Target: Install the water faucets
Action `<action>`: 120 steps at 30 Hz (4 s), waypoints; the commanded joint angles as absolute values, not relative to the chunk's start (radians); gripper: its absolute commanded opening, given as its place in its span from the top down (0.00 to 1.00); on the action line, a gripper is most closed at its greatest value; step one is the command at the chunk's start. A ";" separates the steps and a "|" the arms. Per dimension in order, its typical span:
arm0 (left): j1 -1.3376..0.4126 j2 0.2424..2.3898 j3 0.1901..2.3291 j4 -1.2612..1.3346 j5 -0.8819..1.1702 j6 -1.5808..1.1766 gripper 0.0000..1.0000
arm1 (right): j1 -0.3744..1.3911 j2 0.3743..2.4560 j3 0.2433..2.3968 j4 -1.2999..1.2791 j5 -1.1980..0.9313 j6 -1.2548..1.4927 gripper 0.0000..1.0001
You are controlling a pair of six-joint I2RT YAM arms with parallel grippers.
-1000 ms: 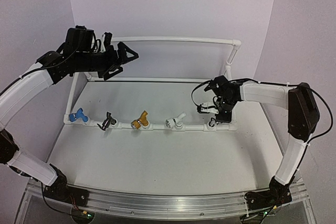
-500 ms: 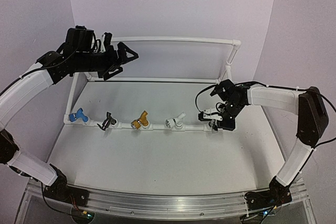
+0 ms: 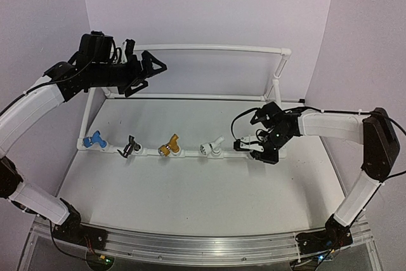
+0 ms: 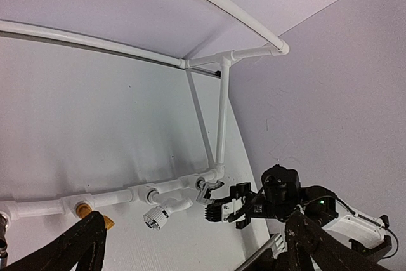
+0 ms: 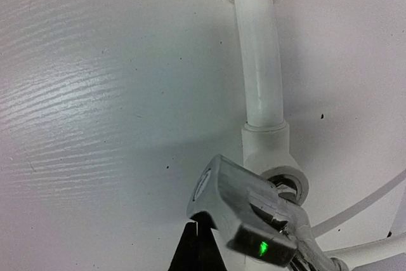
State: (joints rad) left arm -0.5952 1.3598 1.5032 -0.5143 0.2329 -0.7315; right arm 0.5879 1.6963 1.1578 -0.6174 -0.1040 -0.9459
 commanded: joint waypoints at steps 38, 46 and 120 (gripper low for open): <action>-0.568 1.394 1.544 -0.471 0.268 -0.708 0.02 | 0.508 1.762 1.292 -0.642 0.058 -0.937 1.00; -0.565 1.391 1.544 -0.473 0.270 -0.712 0.02 | 0.508 1.706 1.227 -0.728 -0.098 -0.955 1.00; -0.554 1.361 1.525 -0.482 0.256 -0.707 0.02 | 0.543 1.820 1.318 -0.465 0.139 -0.905 1.00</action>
State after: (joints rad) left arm -0.5647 1.3628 1.5032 -0.5125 0.2501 -0.7296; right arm 0.6044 1.8417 1.3224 -0.3832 0.0722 -0.8691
